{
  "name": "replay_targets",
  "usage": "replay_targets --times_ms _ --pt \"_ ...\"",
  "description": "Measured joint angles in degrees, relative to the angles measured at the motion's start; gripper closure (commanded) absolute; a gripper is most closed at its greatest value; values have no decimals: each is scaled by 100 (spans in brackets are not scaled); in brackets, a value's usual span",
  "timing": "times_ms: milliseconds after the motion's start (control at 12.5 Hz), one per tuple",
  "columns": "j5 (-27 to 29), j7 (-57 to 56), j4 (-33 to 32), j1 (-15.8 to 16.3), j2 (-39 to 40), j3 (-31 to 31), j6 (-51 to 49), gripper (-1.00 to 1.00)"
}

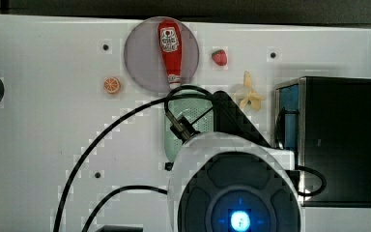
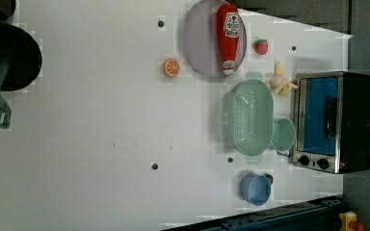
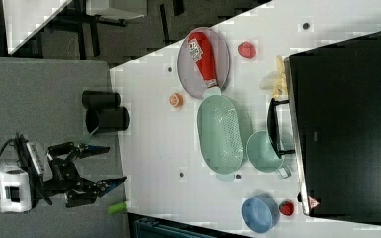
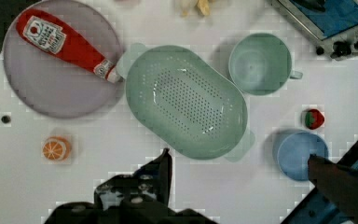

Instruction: Drag strainer left to right.

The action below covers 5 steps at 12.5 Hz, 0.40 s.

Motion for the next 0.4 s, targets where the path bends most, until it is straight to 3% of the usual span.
replay_targets --times_ms 400 --pt "48 -165 -11 -64 94 -30 -255 -100"
